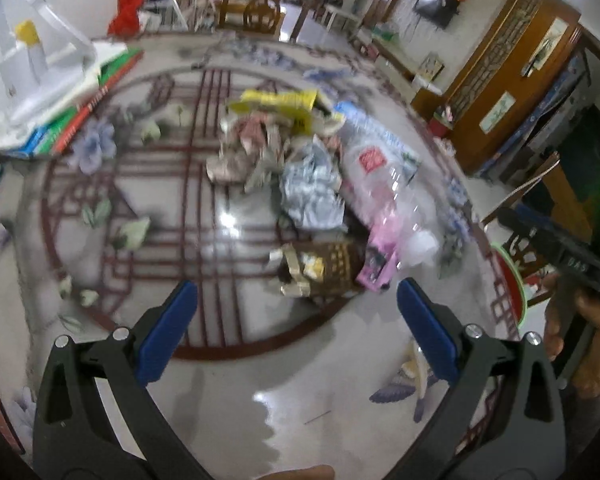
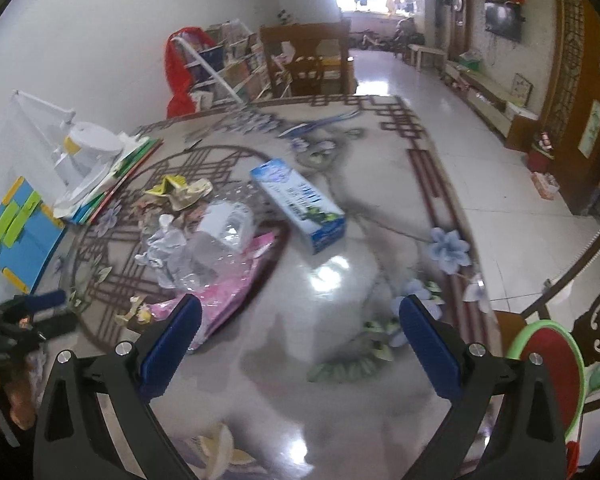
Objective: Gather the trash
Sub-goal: 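Move both tools back over the table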
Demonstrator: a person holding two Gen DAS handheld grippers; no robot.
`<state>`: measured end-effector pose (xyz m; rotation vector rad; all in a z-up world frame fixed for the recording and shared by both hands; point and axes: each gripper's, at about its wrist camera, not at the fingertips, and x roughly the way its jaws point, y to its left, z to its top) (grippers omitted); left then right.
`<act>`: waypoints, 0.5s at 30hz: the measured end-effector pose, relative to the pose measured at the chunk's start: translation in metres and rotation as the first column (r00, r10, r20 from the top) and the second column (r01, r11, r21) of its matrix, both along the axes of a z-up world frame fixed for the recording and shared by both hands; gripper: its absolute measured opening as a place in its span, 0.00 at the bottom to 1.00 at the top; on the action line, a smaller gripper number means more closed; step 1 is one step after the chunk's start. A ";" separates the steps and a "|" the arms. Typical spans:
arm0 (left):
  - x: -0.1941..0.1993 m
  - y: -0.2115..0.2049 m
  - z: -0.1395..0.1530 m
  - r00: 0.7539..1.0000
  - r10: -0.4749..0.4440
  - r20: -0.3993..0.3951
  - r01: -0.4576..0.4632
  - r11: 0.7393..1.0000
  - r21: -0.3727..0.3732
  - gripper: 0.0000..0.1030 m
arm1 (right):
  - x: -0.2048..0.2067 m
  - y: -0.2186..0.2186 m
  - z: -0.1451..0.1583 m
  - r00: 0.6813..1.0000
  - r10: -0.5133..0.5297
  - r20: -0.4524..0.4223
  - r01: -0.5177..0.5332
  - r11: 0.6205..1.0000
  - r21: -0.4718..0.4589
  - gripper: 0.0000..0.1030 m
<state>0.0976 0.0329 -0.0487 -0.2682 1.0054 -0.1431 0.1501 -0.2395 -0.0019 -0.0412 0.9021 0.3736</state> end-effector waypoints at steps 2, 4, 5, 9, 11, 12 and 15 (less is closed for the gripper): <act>0.001 -0.002 -0.004 1.000 -0.008 -0.005 0.008 1.000 0.014 0.95 | 0.005 0.007 -0.003 1.000 0.013 -0.016 -0.013 1.000 0.003 0.93; -0.002 -0.005 -0.004 1.000 -0.023 -0.004 0.023 0.999 0.022 0.95 | 0.012 0.019 -0.007 0.999 0.032 -0.031 -0.033 0.999 -0.007 0.93; -0.003 -0.006 -0.004 1.000 -0.031 -0.003 0.031 0.999 0.028 0.95 | 0.014 0.023 -0.009 0.999 0.039 -0.035 -0.039 0.999 -0.013 0.93; -0.003 -0.004 -0.010 0.999 -0.035 -0.021 0.035 0.999 0.008 0.95 | 0.025 0.050 -0.019 0.995 0.086 -0.057 -0.088 0.995 -0.036 0.93; 0.000 -0.004 -0.013 0.999 -0.024 -0.031 0.024 1.000 0.004 0.95 | 0.029 0.063 -0.022 0.994 0.095 -0.047 -0.098 0.993 -0.066 0.93; 0.001 -0.003 -0.016 0.999 -0.017 -0.038 0.018 1.000 0.004 0.95 | 0.032 0.070 -0.023 0.994 0.099 -0.040 -0.102 0.992 -0.080 0.93; 0.003 -0.004 -0.021 0.999 -0.014 -0.047 0.014 1.000 0.008 0.95 | 0.042 0.085 -0.029 0.994 0.104 -0.045 -0.108 0.990 -0.091 0.93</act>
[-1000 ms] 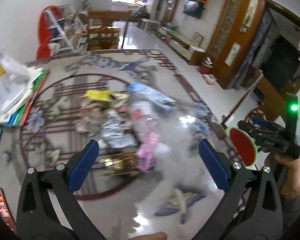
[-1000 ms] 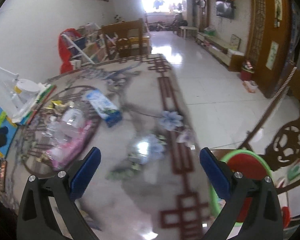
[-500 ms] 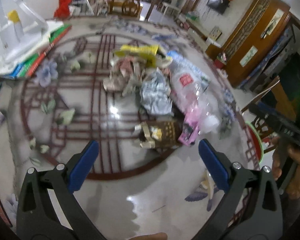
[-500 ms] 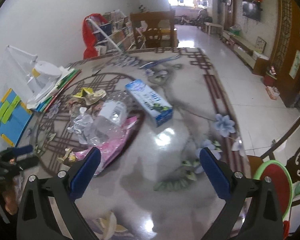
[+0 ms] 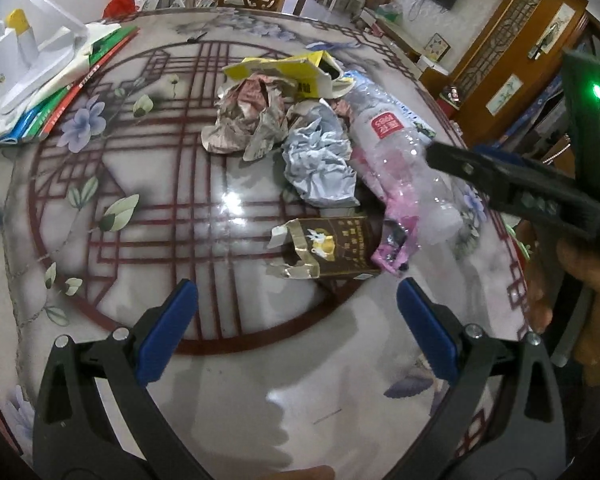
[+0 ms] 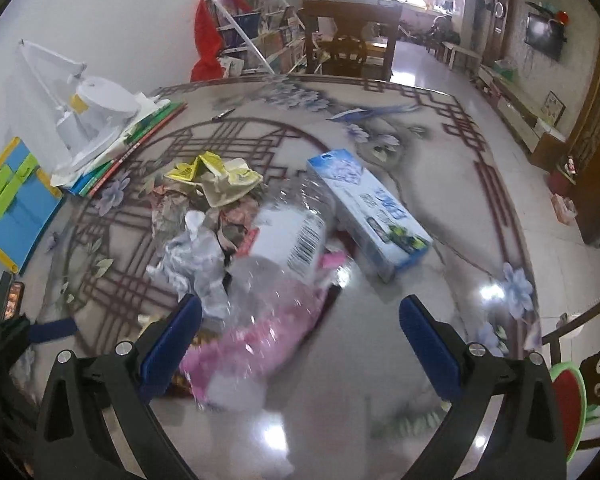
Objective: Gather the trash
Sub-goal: 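Move both tools back over the table, then grasp the clear plastic bottle with the right tool while the left tool grasps the gold box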
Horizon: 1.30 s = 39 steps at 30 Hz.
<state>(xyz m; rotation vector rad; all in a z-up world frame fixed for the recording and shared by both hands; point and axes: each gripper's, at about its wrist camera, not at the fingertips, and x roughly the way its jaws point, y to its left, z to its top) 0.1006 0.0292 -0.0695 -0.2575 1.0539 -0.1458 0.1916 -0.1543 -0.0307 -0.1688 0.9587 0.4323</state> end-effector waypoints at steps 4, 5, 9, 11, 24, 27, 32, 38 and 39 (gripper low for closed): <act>0.000 -0.003 0.000 1.000 -0.009 0.005 0.009 1.000 0.011 0.95 | 0.015 0.017 -0.008 1.000 0.012 -0.001 -0.012 1.000 -0.022 0.91; 0.001 -0.004 0.000 1.000 -0.011 0.006 0.011 1.000 0.015 0.95 | 0.019 0.021 -0.011 1.000 0.016 -0.005 -0.016 0.999 -0.032 0.89; 0.002 -0.005 -0.003 1.000 -0.012 -0.002 0.013 1.000 0.022 0.95 | 0.031 0.031 -0.026 0.999 0.024 -0.048 -0.027 0.998 -0.052 0.76; 0.002 -0.005 -0.004 1.000 -0.010 -0.004 0.011 1.000 0.028 0.95 | 0.033 0.032 -0.030 0.998 0.024 -0.050 -0.027 0.998 -0.065 0.72; 0.004 -0.007 -0.012 1.000 -0.021 -0.008 0.022 0.997 0.071 0.95 | 0.021 0.020 -0.019 0.997 0.038 -0.060 -0.039 0.999 -0.010 0.51; 0.005 -0.009 -0.011 0.999 -0.034 0.001 0.033 0.997 0.065 0.95 | 0.013 0.010 -0.007 0.999 0.028 -0.047 -0.028 1.000 0.013 0.51; 0.012 -0.025 -0.012 0.992 -0.123 -0.003 0.123 0.988 0.095 0.95 | 0.002 -0.012 0.006 0.999 0.009 -0.035 -0.008 1.000 0.029 0.51; 0.027 -0.048 -0.015 0.965 -0.261 -0.022 0.259 0.942 0.213 0.95 | -0.003 -0.039 0.011 0.999 -0.028 -0.029 0.030 0.999 0.042 0.51; 0.032 -0.051 -0.017 0.960 -0.278 -0.030 0.278 0.936 0.215 0.95 | -0.003 -0.044 0.010 0.999 -0.035 -0.032 0.037 0.998 0.043 0.51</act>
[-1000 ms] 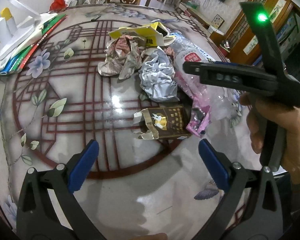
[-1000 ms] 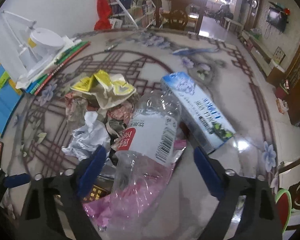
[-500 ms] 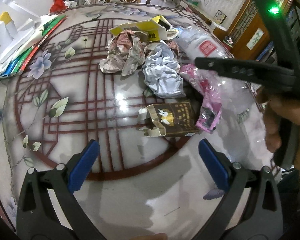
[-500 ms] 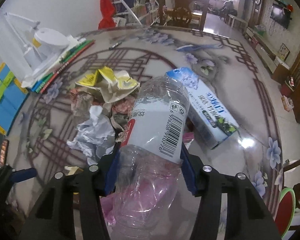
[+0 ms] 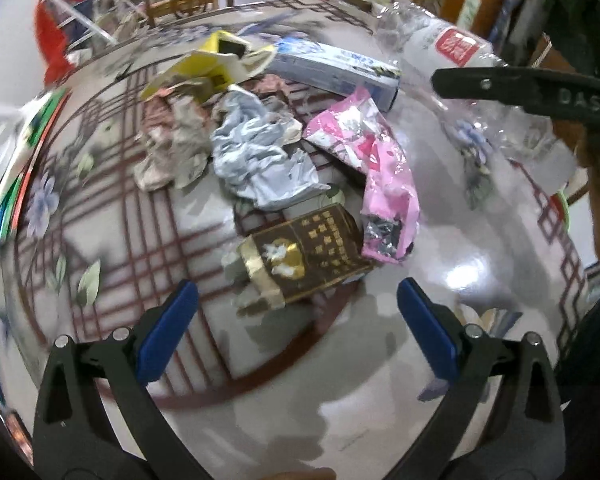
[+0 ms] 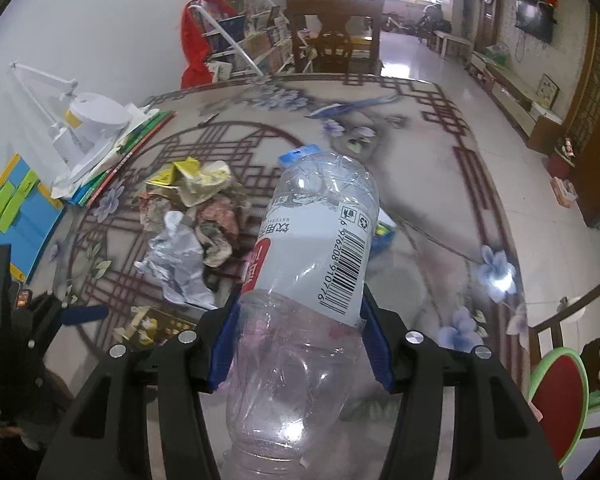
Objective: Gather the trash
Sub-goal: 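Grasp the clear plastic bottle with the right tool while the left tool grasps the gold box, then carry the bottle and gold box to the red bucket and release them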
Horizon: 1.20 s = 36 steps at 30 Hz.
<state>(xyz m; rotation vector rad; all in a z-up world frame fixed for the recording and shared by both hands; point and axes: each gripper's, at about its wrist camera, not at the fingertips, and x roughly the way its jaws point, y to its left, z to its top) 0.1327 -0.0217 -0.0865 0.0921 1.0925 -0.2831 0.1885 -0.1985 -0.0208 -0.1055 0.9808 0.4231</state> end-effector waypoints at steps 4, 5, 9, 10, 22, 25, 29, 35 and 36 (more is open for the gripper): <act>0.012 -0.013 -0.009 0.997 -0.073 -0.026 0.073 0.997 0.023 0.95 | -0.002 -0.014 -0.002 1.000 -0.017 -0.011 0.018 1.000 0.004 0.51; 0.014 -0.020 -0.012 0.994 -0.104 -0.032 0.106 0.993 0.053 0.95 | -0.003 -0.017 -0.001 1.000 -0.021 -0.010 0.021 1.000 0.008 0.51; 0.023 -0.036 -0.022 0.976 -0.214 -0.045 0.218 0.963 0.161 0.95 | -0.005 -0.025 0.002 1.000 -0.022 -0.005 0.022 1.000 0.013 0.51; 0.026 -0.037 -0.023 0.972 -0.229 -0.050 0.234 0.956 0.177 0.95 | -0.005 -0.027 0.002 1.000 -0.023 -0.005 0.023 1.000 0.012 0.51; 0.041 -0.018 -0.027 0.982 -0.180 -0.059 0.186 0.975 0.122 0.89 | -0.004 -0.031 0.005 1.000 -0.024 -0.003 0.024 0.999 0.034 0.51; 0.039 -0.004 -0.023 0.995 -0.095 -0.032 0.097 0.993 0.060 0.79 | -0.005 -0.027 0.006 1.000 -0.017 -0.001 0.017 0.999 0.040 0.51; 0.035 0.009 -0.019 1.000 -0.012 0.009 0.011 0.999 0.034 0.57 | -0.007 -0.025 0.006 1.000 -0.010 0.000 0.010 0.999 0.039 0.51; 0.023 0.015 -0.008 0.999 0.044 0.032 -0.044 0.999 0.013 0.22 | -0.009 -0.026 0.006 1.000 -0.009 0.000 0.009 0.999 0.040 0.51; 0.019 0.013 -0.005 0.998 0.048 0.040 -0.049 0.999 0.003 0.22 | -0.010 -0.026 0.006 1.000 -0.010 0.002 0.009 0.999 0.039 0.51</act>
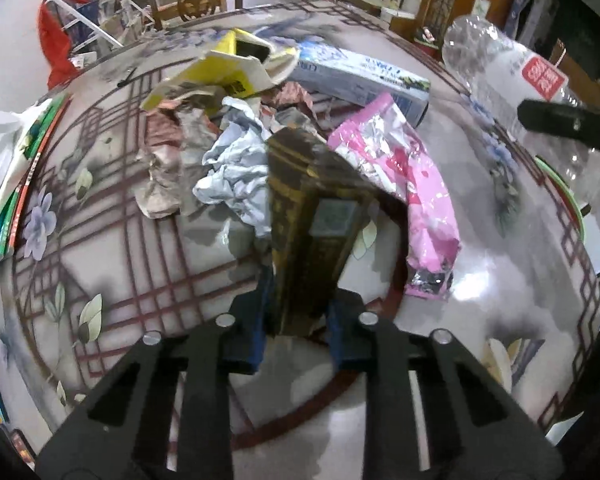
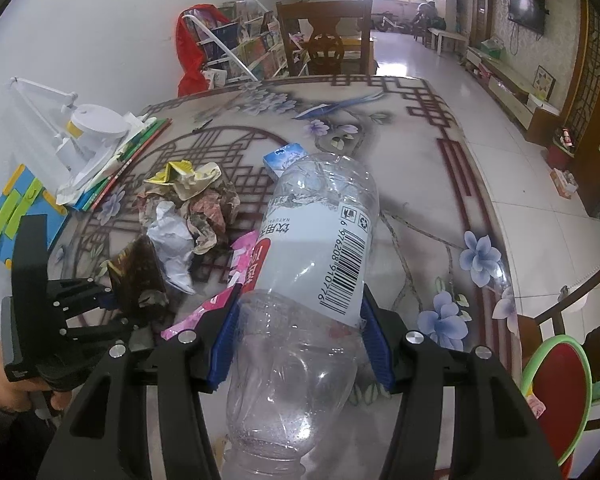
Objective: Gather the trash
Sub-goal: 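Carry the bottle and gold box to the red bucket and release them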
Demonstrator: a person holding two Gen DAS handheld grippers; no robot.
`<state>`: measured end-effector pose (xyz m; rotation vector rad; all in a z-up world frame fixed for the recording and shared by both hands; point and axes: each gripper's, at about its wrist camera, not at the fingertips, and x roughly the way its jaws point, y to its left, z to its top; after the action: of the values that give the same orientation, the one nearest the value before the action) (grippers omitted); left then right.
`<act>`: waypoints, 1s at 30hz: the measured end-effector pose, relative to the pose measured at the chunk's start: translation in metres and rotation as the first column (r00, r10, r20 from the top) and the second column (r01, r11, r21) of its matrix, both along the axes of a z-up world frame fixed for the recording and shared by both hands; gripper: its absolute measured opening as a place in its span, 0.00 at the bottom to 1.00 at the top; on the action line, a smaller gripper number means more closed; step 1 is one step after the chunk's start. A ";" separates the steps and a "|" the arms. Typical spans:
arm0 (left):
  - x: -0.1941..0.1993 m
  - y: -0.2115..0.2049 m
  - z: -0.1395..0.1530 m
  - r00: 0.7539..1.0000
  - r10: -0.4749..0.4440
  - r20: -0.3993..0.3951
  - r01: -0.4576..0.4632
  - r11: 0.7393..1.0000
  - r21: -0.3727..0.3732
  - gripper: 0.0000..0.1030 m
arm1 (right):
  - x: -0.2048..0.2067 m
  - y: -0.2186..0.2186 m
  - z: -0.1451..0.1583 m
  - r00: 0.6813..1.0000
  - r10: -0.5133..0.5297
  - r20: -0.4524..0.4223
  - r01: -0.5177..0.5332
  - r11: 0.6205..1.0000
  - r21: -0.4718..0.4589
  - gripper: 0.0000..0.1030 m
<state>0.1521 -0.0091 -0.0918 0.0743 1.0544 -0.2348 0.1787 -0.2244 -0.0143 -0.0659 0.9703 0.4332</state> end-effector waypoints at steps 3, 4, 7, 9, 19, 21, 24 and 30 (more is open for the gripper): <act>-0.004 0.002 0.006 1.000 0.016 0.006 -0.015 0.999 -0.039 0.21 | -0.003 0.000 0.001 1.000 0.002 0.005 -0.002 1.000 -0.002 0.51; -0.007 0.000 0.007 1.000 0.020 0.006 -0.020 0.999 -0.047 0.21 | -0.005 0.000 0.001 1.000 0.004 0.007 -0.004 1.000 -0.003 0.51; -0.009 0.001 0.012 0.999 0.035 0.007 -0.034 0.997 -0.073 0.21 | -0.011 -0.003 0.002 1.000 0.006 0.011 -0.006 1.000 -0.003 0.51; -0.012 0.000 0.014 0.999 0.040 0.008 -0.039 0.996 -0.083 0.21 | -0.015 -0.006 0.003 1.000 0.007 0.012 -0.007 1.000 -0.004 0.51; -0.034 -0.013 0.037 0.999 0.026 0.034 -0.021 0.990 -0.138 0.21 | -0.040 -0.027 0.007 1.000 -0.022 0.021 0.022 1.000 -0.006 0.51; -0.037 -0.017 0.040 0.999 0.020 0.039 -0.014 0.990 -0.137 0.21 | -0.045 -0.032 0.007 0.999 -0.028 0.025 0.028 1.000 -0.011 0.51; -0.040 -0.021 0.046 0.999 0.015 0.047 -0.008 0.990 -0.138 0.21 | -0.052 -0.042 0.007 0.999 -0.042 0.030 0.042 0.999 -0.014 0.51; -0.037 -0.041 0.061 0.998 -0.018 0.068 0.027 0.989 -0.142 0.21 | -0.065 -0.066 0.011 0.996 -0.074 0.046 0.074 0.997 -0.003 0.51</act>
<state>0.1147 -0.0496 -0.0309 -0.0354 0.9682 -0.3256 0.1138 -0.2900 -0.0035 -0.0437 0.9256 0.3603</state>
